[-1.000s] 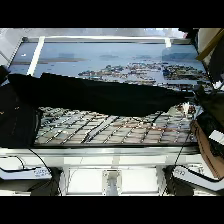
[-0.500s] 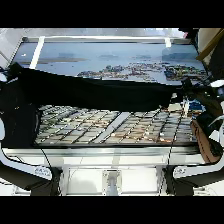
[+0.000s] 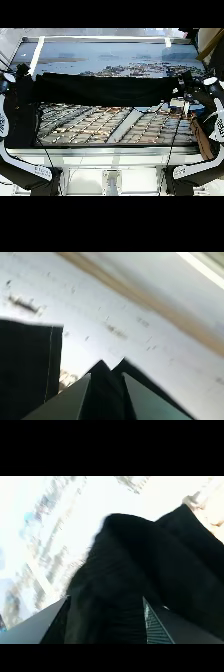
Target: Fold the clothes and pants, and hang the long-sleeved shirts on hangers.
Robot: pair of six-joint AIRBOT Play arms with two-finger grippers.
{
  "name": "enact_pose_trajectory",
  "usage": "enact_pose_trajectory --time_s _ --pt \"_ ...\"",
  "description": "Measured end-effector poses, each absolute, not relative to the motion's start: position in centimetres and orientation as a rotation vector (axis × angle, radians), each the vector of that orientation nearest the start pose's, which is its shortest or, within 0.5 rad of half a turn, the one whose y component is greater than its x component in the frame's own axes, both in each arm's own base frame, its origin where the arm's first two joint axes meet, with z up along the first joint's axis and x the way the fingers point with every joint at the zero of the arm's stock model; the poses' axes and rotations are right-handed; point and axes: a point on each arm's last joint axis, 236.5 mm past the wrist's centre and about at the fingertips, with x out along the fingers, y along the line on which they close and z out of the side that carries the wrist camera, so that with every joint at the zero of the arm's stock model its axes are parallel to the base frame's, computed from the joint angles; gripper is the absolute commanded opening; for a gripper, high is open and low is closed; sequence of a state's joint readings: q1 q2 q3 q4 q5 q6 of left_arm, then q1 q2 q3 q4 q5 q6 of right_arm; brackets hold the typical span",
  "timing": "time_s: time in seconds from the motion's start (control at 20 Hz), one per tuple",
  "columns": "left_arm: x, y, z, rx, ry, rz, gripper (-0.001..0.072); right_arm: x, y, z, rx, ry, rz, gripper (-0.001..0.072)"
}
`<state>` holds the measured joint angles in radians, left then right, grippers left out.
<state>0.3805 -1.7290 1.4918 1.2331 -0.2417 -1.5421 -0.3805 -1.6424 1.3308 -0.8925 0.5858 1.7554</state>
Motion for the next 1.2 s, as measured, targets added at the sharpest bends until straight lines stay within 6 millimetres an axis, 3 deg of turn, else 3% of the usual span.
enact_pose_trajectory --time_s 0.05,0.1,0.25,0.3,0.35,0.45,0.5,0.7,0.85,1.0,1.2 --pt "59.2 21.8 6.9 -0.397 0.394 0.362 0.0283 54.3 -13.1 0.2 1.015 0.706 -0.306 0.0509" --pt "58.9 21.9 8.4 -0.393 0.377 0.36 0.039 54.2 -13.5 0.8 0.99 0.721 -0.296 0.0509" --pt "57.6 20.7 14.1 -0.375 0.318 0.332 0.0485 52.0 -14.6 1.4 0.889 0.845 -0.27 0.0526" --pt "57.1 19.6 15.6 -0.356 0.318 0.309 0.0536 51.0 -15.0 1.2 0.864 0.892 -0.265 0.0596" --pt "56.7 17.9 17.2 -0.33 0.319 0.275 0.0548 49.9 -15.6 1.0 0.838 0.935 -0.26 0.0615" --pt "56.0 13.6 19.2 -0.264 0.349 0.186 0.0548 48.4 -16.7 0.4 0.815 0.991 -0.24 0.0686" --pt "55.8 10.9 19.9 -0.225 0.366 0.13 0.0548 47.9 -17.2 0.1 0.815 1.004 -0.227 0.0688" --pt "54.9 -0.7 21.0 -0.096 0.417 -0.104 0.0547 47.5 -19.0 -2.0 0.857 1.022 -0.159 0.0688" --pt "54.3 -7.6 21.6 -0.016 0.403 -0.228 0.0545 48.8 -20.0 -3.8 0.886 1.02 -0.093 0.0688" --pt "53.7 -11.8 22.3 0.047 0.37 -0.298 0.0544 50.6 -20.3 -5.4 0.907 1.034 -0.017 0.0687" --pt "53.2 -14.0 22.7 0.075 0.353 -0.335 0.0544 51.8 -18.9 -7.5 0.921 1.098 0.091 0.0687"
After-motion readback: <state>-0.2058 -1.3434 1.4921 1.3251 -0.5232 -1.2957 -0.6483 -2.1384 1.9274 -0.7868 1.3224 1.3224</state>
